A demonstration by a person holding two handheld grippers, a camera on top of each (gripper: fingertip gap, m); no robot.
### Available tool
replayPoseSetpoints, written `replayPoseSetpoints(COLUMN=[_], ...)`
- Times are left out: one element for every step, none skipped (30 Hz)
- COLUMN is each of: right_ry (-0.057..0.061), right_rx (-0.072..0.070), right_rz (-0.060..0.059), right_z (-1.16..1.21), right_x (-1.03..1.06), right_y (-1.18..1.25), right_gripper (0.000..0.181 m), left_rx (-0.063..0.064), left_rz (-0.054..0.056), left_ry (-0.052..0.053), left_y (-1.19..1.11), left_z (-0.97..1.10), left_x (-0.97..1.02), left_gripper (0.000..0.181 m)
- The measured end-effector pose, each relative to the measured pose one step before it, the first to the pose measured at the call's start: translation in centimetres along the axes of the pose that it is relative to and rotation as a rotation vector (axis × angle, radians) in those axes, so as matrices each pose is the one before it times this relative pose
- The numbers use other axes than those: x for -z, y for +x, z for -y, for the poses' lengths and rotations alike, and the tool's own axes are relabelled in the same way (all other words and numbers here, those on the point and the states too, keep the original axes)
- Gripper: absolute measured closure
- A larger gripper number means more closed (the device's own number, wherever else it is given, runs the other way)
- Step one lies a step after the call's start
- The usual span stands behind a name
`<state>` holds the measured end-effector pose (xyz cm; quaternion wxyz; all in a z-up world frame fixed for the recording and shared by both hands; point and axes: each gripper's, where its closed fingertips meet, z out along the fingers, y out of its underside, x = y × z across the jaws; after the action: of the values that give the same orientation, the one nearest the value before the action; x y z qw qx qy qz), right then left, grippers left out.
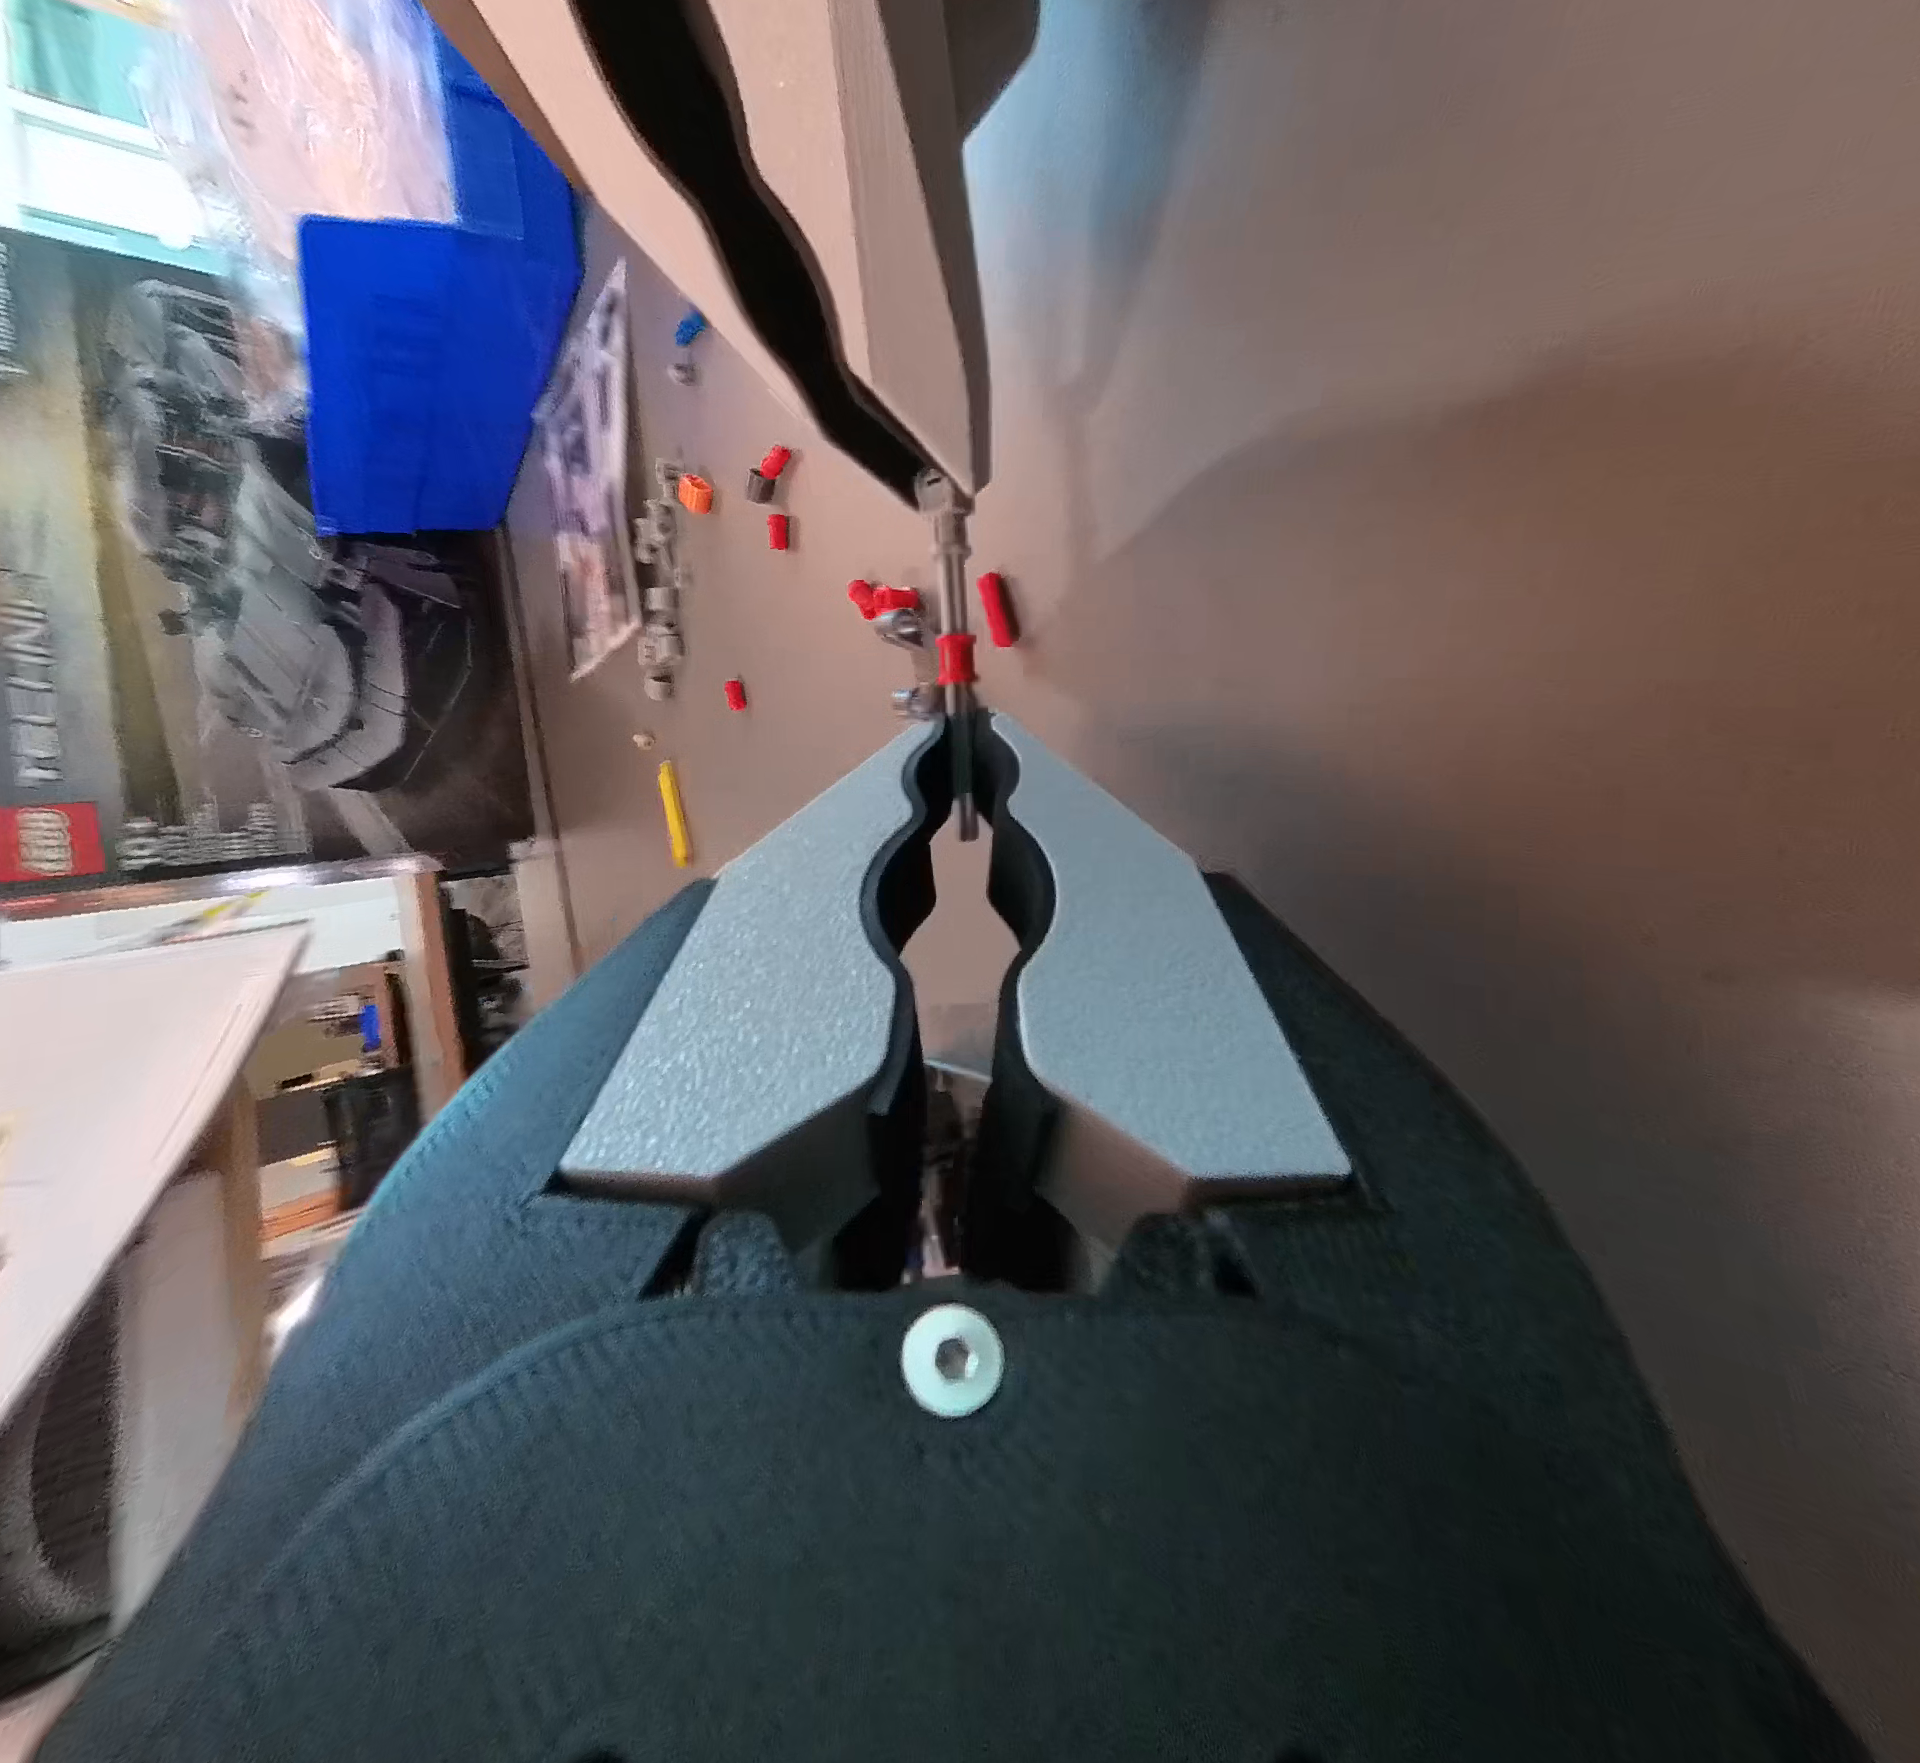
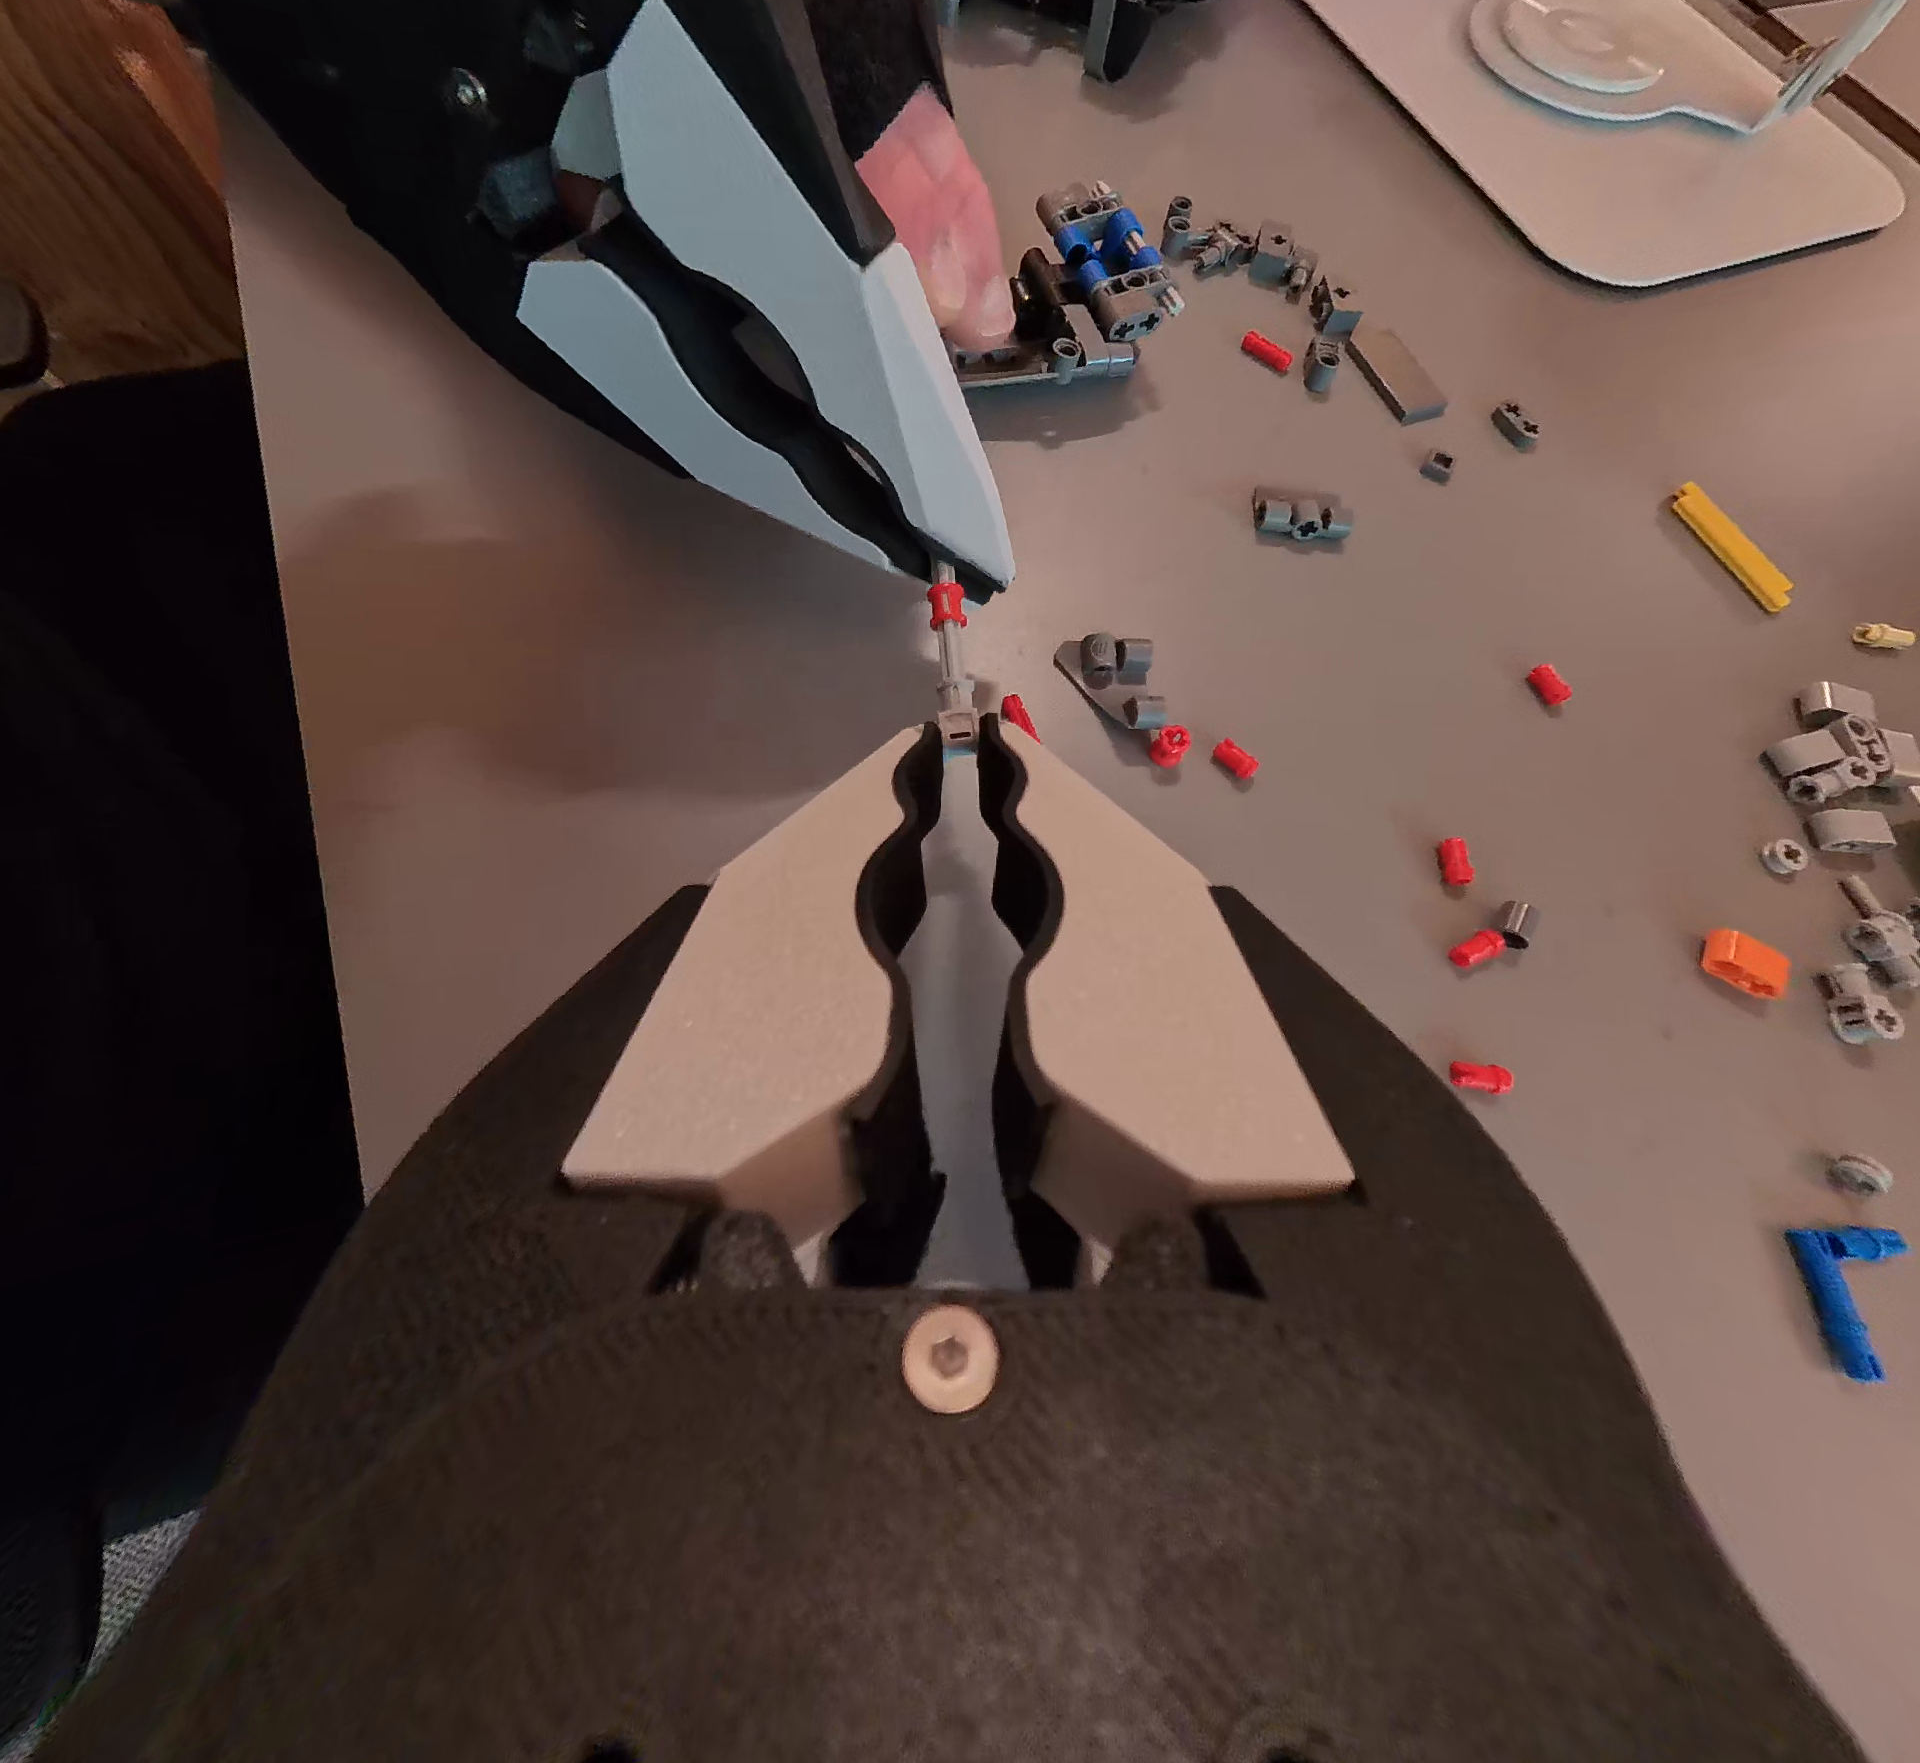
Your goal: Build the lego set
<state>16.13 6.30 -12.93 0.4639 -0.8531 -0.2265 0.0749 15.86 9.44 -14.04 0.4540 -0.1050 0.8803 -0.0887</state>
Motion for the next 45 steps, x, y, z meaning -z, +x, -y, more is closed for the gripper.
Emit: replayPoseSetpoints(right_ry=[-0.0063,-0.0053,-0.0007,0.0054,0.0077,0.0026,-0.0052,-0.0042,-0.0016,-0.0058,-0.0095,-0.007,-0.005,-0.0073,-0.0131,-0.0177,-0.0207,-0.0235,-0.0243,-0.0214,-0.0175,-0.0146,-0.0098,-0.0026,-0.0039,-0.005,-0.0048,-0.003,-0.0006,0.0048,0.0102,0.0093,0.0087,0.0115,0.0119,0.0081,0.0074,0.0097,0.0098,0.0058,0.0021,0.0056,0.01,0.0092,0.0082], right_rx=[0.0041,0.0028,-0.0005,-0.0045,-0.0044,-0.0022,0.0007,-0.0002,-0.0024,-0.0017,0.0026,0.0033,0.0021,0.004,0.005,0.0033,-0.0013,-0.0046,-0.0004,0.0005,-0.0056,-0.0032,0.0007,-0.0007,0.0003,0.0058,0.0061,0.003,0.0008,-0.0004,-0.0021,-0.0026,-0.0006,0.0003,-0.0025,-0.0055,-0.0059,-0.0066,-0.0063,-0.0061,-0.0068,-0.0041,-0.0043,-0.0082,-0.007], right_rz=[0.0086,0.0056,0.0045,0.0101,0.0079,-0.0015,-0.0041,-0.0011,0.001,0.0033,0.0012,-0.0028,0.0001,-0.0009,-0.004,0.006,0.0215,0.0251,0.0193,0.0151,0.0118,0.0075,0.003,-0.0015,-0.0012,-0.0047,-0.0097,-0.0078,-0.002,-0.0039,-0.0062,-0.005,-0.0071,-0.0084,-0.0069,-0.0076,-0.0088,-0.0092,-0.0102,-0.0106,-0.0108,-0.0097,-0.0033,-0.0003,-0.0058], right_z=[-0.057,-0.074,-0.005,0.111,0.161,0.084,-0.06,-0.076,-0.059,-0.126,-0.177,-0.147,-0.114,-0.172,-0.292,-0.409,-0.493,-0.557,-0.55,-0.45,-0.31,-0.202,-0.064,0.07,0.081,0.053,0.037,0.046,0.05,0.1,0.168,0.143,0.118,0.157,0.133,0.057,-0.001,0.023,-0.01,-0.104,-0.209,-0.184,-0.14,-0.142,-0.155], right_x=[0.006,0.009,0.101,0.215,0.315,0.348,0.314,0.259,0.213,0.154,0.113,0.135,0.176,0.191,0.162,0.103,-0.003,-0.136,-0.244,-0.305,-0.327,-0.323,-0.255,-0.154,-0.075,-0.026,0.006,0.037,0.089,0.142,0.193,0.214,0.223,0.264,0.278,0.328,0.358,0.369,0.338,0.292,0.245,0.221,0.184,0.134,0.082], right_y=[-0.145,-0.105,-0.046,-0.066,-0.021,0.108,0.145,0.095,0.068,-0.006,0.012,0.077,0.065,0.117,0.204,0.114,-0.089,-0.12,-0.1,-0.105,-0.112,-0.123,-0.117,-0.046,-0.038,-0.024,0.05,0.047,-0.033,0.018,0.07,0.048,0.083,0.107,0.107,0.158,0.188,0.201,0.206,0.228,0.234,0.21,0.118,0.084,0.19], right_gripper=[0.177,0.177,0.177,0.177,0.177,0.177,0.177,0.177,0.177,0.177,0.177,0.176,0.176,0.177,0.177,0.177,0.176,0.176,0.176,0.176,0.176,0.176,0.176,0.175,0.169,0.166,0.164,0.161,0.159,0.157,0.156,0.153,0.149,0.146,0.143,0.142,0.141,0.14,0.139,0.137,0.136,0.136,0.137,0.137,0.137], left_rx=[0.0155,0.0028,0.0004,0.0044,-0.0056,-0.008,0.0062,0.0114,0.0052,0.0028,0.0037,0.0021,0.0004,0.0058,0.0106,0.0049,0.0038,0.0079,0.0048,-0.0018,-0.0014,0.0017,-0.0014,-0.0043,-0.0041,-0.0012,0.0025,0.0045,0.0038,0.0011,0.0026,0.0049,0.0044,0.0027,0.0028,0.0021,0.0011,0.0015,0.0022,0.004,0.0055,0.0047,-0.001,-0.0067,-0.0069], left_rz=[-0.0327,-0.0051,0.0095,0.0151,0.0186,0.0123,-0.0014,-0.0023,0.002,-0.0015,-0.0041,0.0006,0.0032,-0.0038,0.0005,0.0086,0.0067,-0.0034,0.0006,0.0086,0.0036,0.0008,0.0047,0.0091,0.0082,0.0061,0.0076,0.0076,0.0068,0.0128,0.0157,0.0136,0.0163,0.0215,0.0194,0.0175,0.0164,0.0182,0.0175,0.0164,0.0137,0.0139,0.0169,0.0144,0.0116], left_ry=[-0.0014,0.009,0.0118,0.0094,0.0008,0.0074,0.0025,0.0009,0.0064,0.0052,-0.0007,-0.0028,0.0026,0.0019,-0.0062,-0.0046,-0.0008,-0.0047,-0.0069,-0.0063,-0.006,-0.0054,-0.008,-0.0111,-0.0088,-0.0056,-0.0029,-0.0006,-0.0016,-0.005,-0.0059,-0.0031,-0.0034,-0.005,-0.0044,-0.0044,-0.0045,-0.0055,-0.0058,-0.0063,-0.006,-0.0063,-0.0061,-0.0057,-0.0076], left_y=[0.331,-0.013,-0.147,-0.198,-0.27,-0.238,-0.144,-0.181,-0.22,-0.116,-0.057,-0.116,-0.159,-0.108,-0.217,-0.319,-0.275,-0.123,-0.155,-0.193,-0.097,-0.06,-0.124,-0.197,-0.207,-0.187,-0.233,-0.265,-0.267,-0.385,-0.447,-0.438,-0.499,-0.597,-0.6,-0.591,-0.591,-0.613,-0.626,-0.619,-0.591,-0.583,-0.585,-0.541,-0.473], left_z=[-0.073,0.057,0.117,0.091,-0.078,-0.003,-0.038,-0.056,0.022,0.023,-0.074,-0.13,-0.1,-0.126,-0.241,-0.24,-0.192,-0.203,-0.21,-0.18,-0.145,-0.129,-0.172,-0.217,-0.196,-0.14,-0.105,-0.077,-0.099,-0.171,-0.205,-0.176,-0.184,-0.222,-0.203,-0.2,-0.189,-0.195,-0.2,-0.22,-0.238,-0.232,-0.223,-0.212,-0.214], left_x=[-0.119,0.004,0.037,0.018,0.028,0.115,0.124,0.121,0.16,0.134,0.08,0.08,0.13,0.117,0.097,0.118,0.13,0.089,0.065,0.07,0.045,0.02,0.005,0.022,0.03,0.049,0.084,0.115,0.134,0.149,0.176,0.18,0.174,0.194,0.187,0.206,0.204,0.206,0.198,0.186,0.154,0.103,0.071,0.038,0.013], left_gripper=[0.181,0.181,0.181,0.18,0.174,0.17,0.167,0.164,0.164,0.163,0.161,0.159,0.159,0.158,0.156,0.156,0.156,0.156,0.156,0.157,0.157,0.157,0.157,0.158,0.158,0.158,0.159,0.159,0.159,0.159,0.159,0.159,0.158,0.158,0.158,0.157,0.157,0.157,0.157,0.157,0.157,0.156,0.156,0.155,0.155])
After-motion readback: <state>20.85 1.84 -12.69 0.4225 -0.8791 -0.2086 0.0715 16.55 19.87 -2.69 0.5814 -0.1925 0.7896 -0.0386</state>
